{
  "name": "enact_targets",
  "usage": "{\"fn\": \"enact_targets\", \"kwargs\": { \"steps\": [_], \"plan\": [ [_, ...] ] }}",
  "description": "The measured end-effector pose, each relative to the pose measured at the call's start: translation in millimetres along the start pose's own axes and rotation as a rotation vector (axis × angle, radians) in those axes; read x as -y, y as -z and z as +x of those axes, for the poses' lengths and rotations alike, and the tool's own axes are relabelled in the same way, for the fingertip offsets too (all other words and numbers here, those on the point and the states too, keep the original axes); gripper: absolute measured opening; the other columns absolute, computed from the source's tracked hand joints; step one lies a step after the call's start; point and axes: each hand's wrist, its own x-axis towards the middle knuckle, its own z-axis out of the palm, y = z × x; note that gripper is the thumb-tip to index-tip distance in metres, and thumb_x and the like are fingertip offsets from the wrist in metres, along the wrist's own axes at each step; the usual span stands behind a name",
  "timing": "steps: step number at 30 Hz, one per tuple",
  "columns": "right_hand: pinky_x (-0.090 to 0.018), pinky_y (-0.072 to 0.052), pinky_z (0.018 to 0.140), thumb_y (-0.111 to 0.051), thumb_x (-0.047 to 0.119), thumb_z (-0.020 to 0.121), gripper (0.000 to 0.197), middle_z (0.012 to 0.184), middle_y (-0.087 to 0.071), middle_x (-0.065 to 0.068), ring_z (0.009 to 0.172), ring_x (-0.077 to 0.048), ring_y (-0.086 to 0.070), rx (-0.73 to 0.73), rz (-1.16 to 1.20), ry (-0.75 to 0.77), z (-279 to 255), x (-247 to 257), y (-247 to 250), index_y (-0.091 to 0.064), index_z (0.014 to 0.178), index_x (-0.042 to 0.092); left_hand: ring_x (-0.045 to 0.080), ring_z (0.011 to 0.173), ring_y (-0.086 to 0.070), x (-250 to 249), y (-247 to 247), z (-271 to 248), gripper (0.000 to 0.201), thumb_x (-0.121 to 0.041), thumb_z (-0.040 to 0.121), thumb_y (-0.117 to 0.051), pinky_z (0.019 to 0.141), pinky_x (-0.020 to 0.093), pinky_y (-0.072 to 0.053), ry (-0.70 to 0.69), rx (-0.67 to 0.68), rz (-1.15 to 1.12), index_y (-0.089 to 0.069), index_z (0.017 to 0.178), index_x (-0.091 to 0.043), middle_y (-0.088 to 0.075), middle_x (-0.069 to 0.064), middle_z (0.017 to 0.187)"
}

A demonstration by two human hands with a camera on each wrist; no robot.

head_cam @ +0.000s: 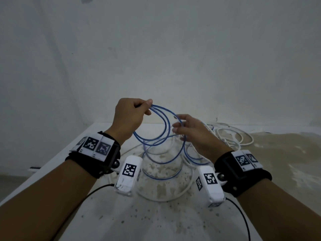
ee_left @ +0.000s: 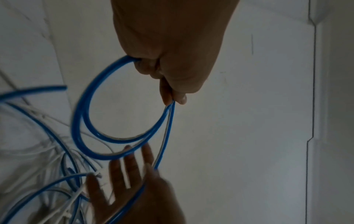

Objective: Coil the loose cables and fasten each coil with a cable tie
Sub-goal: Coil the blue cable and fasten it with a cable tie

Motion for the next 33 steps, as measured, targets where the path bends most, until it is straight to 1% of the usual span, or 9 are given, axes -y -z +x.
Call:
{"fn": "enact_targets", "kwargs": {
  "steps": [3,9,12,14,20,23,26,29,33],
  "plan": [
    [-0.039,-0.051,0.086,-0.07,0.02,0.089,0.031,0.107,-0.07,-0.005,0.095,-0.019,-0.067,0.033,0.011,0.08,-0.4,20.3,-3.3,-0.065,0.12,0.021,0.002,0.039,-0.041,-1.9,-1.0,0.0,0.029,-0.032,0.094,-0.065,0.054,0.025,-0.035,0.033,-0.004,-0.017,-0.078,0.08,-0.01,-0.071,0.005,0.068],
    [-0.04,-0.058,0.081,-0.056,0.017,0.1,0.018,0.091,-0.076,-0.008,0.082,-0.016,-0.07,0.079,-0.225,0.128,-0.5,19.3,-7.2,-0.07,0.111,0.01,0.01,0.044,-0.032,-3.9,-5.7,-3.8,0.023,-0.031,0.093,-0.066,0.042,0.022,-0.027,0.287,0.026,-0.269,-0.077,0.082,-0.014,-0.062,0.0,0.067],
    [-0.034,-0.059,0.078,-0.05,0.013,0.103,0.022,0.097,-0.074,-0.013,0.084,-0.023,-0.071,0.162,0.07,0.056,-5.3,13.9,-3.9,-0.067,0.115,0.005,0.011,0.046,-0.029,-5.4,-3.8,-3.9,0.025,-0.032,0.093,-0.066,0.041,0.022,-0.026,0.333,0.032,-0.316,-0.077,0.088,-0.01,-0.061,0.003,0.071],
    [-0.035,-0.059,0.079,-0.047,0.012,0.103,0.025,0.102,-0.073,-0.014,0.087,-0.025,-0.071,0.185,0.245,0.03,-9.4,12.4,-3.4,-0.067,0.116,0.005,0.011,0.045,-0.029,-7.8,-4.0,-4.1,0.025,-0.032,0.093,-0.067,0.041,0.022,-0.026,0.334,0.03,-0.326,-0.077,0.087,-0.01,-0.062,0.003,0.071],
    [-0.041,-0.06,0.08,-0.044,0.012,0.104,0.026,0.099,-0.073,-0.017,0.086,-0.028,-0.071,0.176,0.278,0.01,-10.6,16.7,-11.7,-0.065,0.114,0.001,0.004,0.042,-0.04,-14.6,-4.6,-5.4,0.025,-0.032,0.095,-0.064,0.049,0.021,-0.032,0.24,0.001,-0.24,-0.077,0.088,-0.013,-0.063,-0.001,0.069],
    [-0.048,-0.057,0.086,-0.043,0.026,0.105,0.038,0.087,-0.07,-0.02,0.08,-0.032,-0.067,0.196,0.377,-0.03,-7.0,22.1,-11.2,-0.066,0.113,-0.003,0.001,0.041,-0.043,-16.2,-3.7,-7.8,0.024,-0.032,0.094,-0.064,0.051,0.02,-0.033,0.137,0.048,-0.138,-0.078,0.085,-0.015,-0.064,-0.005,0.062],
    [-0.04,-0.056,0.068,-0.042,0.033,0.105,0.039,0.061,-0.049,-0.007,0.055,-0.02,-0.048,0.212,0.349,-0.052,-6.1,27.6,-19.8,-0.063,0.096,0.001,0.0,0.042,-0.045,-17.3,-9.2,-11.6,0.024,-0.033,0.094,-0.064,0.053,0.021,-0.034,0.093,0.068,-0.103,-0.078,0.085,-0.015,-0.064,-0.008,0.06],
    [-0.025,-0.042,0.052,-0.042,0.033,0.106,0.034,0.057,-0.025,0.003,0.048,-0.012,-0.025,0.163,0.455,-0.069,-5.9,29.7,-26.3,-0.051,0.08,0.013,0.0,0.04,-0.042,-18.5,-15.0,-14.9,0.026,-0.035,0.094,-0.063,0.05,0.019,-0.033,0.109,0.057,-0.127,-0.078,0.088,-0.014,-0.065,-0.007,0.062],
    [-0.021,-0.033,0.046,-0.038,0.032,0.107,0.036,0.051,-0.025,0.007,0.042,-0.008,-0.021,0.018,0.705,-0.035,-1.2,28.9,-24.5,-0.048,0.077,0.015,0.011,0.042,-0.046,-18.9,-24.7,-21.3,0.042,-0.044,0.101,-0.048,0.046,0.025,-0.043,0.386,0.015,-0.41,-0.067,0.09,-0.009,-0.062,0.0,0.06]
  ]
}}
